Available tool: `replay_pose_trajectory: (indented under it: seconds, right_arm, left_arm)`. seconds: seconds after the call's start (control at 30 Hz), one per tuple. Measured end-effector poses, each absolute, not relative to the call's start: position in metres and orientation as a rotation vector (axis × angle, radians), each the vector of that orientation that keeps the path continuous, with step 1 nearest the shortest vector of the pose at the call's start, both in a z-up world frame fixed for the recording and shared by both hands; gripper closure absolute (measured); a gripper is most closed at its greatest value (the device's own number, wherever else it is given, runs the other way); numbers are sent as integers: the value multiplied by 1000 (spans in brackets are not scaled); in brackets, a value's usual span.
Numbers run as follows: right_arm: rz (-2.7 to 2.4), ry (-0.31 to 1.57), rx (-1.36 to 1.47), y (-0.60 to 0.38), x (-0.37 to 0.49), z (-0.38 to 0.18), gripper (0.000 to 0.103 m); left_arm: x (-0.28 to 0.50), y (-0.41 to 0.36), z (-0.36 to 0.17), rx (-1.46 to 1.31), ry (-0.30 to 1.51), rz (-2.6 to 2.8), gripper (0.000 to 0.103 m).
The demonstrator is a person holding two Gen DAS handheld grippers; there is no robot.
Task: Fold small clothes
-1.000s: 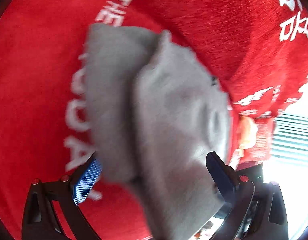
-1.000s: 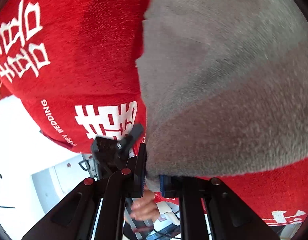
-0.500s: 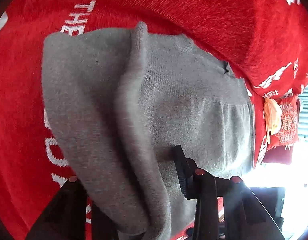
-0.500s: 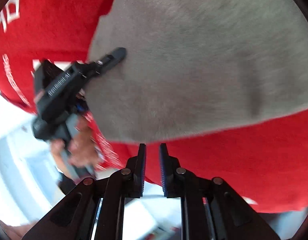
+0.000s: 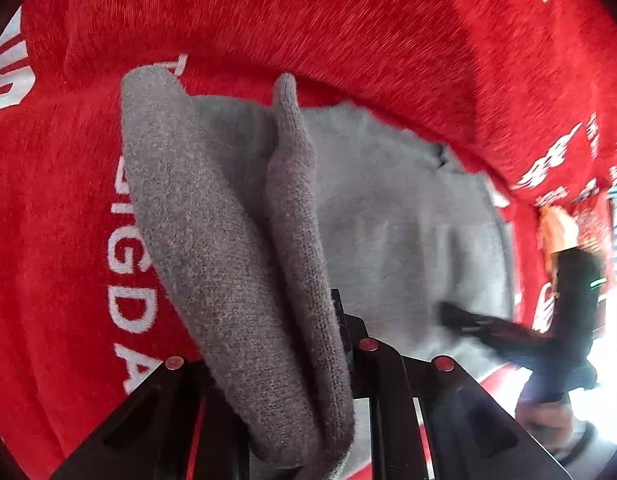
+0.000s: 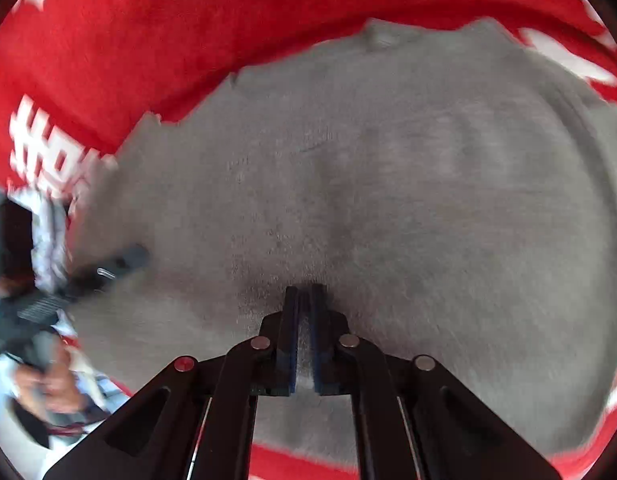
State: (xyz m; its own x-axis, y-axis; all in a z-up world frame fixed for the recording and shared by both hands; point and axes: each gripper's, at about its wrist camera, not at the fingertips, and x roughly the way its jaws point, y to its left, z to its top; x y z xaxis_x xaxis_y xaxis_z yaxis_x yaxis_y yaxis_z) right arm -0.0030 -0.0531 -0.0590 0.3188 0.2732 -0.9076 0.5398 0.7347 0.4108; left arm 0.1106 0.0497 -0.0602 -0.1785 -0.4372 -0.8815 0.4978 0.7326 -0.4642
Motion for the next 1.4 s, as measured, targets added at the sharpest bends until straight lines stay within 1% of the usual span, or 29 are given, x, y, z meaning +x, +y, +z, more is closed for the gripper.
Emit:
replay_pose_trajectory:
  seconds: [0.1, 0.17, 0.37, 0.5, 0.63, 0.67, 0.7, 0.8, 0.83, 0.87, 0.9, 0.93, 1.0, 1.07, 1.1, 1.13, 1.2, 1.27, 1.37, 1.4]
  right_arm:
    - [-185, 1264, 814, -58, -4, -56, 101]
    - [-143, 1253, 880, -69, -15, -57, 100]
    - [-102, 1199, 999, -108, -55, -44, 97]
    - [-163, 1088, 1100, -154, -103, -28, 96]
    - [-195, 1036, 1219, -186, -144, -41, 96]
    - [-206, 1040, 1250, -193, -154, -49, 95]
    - [-210, 1041, 1270, -197, -159, -54, 92]
    - [-216, 1044, 1319, -206, -174, -70, 92]
    - [-214, 1040, 1330, -208, -177, -73, 92]
    - [-209, 1034, 1346, -209, -182, -77, 92]
    - [-204, 1028, 1361, -209, -181, -80, 92]
    - [-198, 1021, 1376, -210, -183, -84, 92]
    - [-185, 1003, 1408, -207, -195, -88, 92]
    - [-180, 986, 1430, -209, -197, -90, 91]
    - [-177, 969, 1447, -210, -199, -92, 89]
    - [-171, 950, 1466, -215, -204, -93, 85]
    - [-166, 925, 1498, -223, -210, -97, 81]
    - [-165, 897, 1550, -232, -221, -103, 81]
    - [-171, 816, 1646, -244, -238, -108, 79]
    - [-170, 785, 1679, -246, -243, -110, 73]
  left_arm:
    - [110, 50, -36, -45, 1524, -884, 86]
    - [106, 39, -19, -62, 1503, -919, 86]
    - [72, -28, 26, -2, 1434, -1037, 86]
    - [34, -99, 44, 160, 1357, -1101, 86]
    - [-11, -160, 30, 360, 1321, -1143, 86]
    - [-23, -172, 20, 412, 1321, -1140, 86]
    - [-35, -183, 8, 474, 1325, -1127, 86]
    - [-60, -201, -20, 622, 1329, -1068, 84]
    - [-64, -205, -23, 634, 1323, -1055, 74]
    - [-67, -206, -22, 625, 1321, -1055, 66]
    - [-68, -205, -18, 593, 1327, -1073, 49]
    - [-70, -204, -15, 565, 1326, -1092, 40]
    - [-74, -205, -4, 544, 1300, -1116, 36]
    - [-78, -208, 5, 549, 1273, -1143, 36]
    - [-79, -212, 12, 529, 1265, -1167, 36]
    - [-78, -210, 21, 494, 1261, -1198, 36]
    - [-75, -212, 31, 435, 1261, -1236, 36]
    - [-78, -216, 39, 438, 1260, -1252, 36]
    - [-79, -215, 43, 468, 1188, -1171, 36]
    - [-68, -209, 43, 441, 1193, -1132, 36]
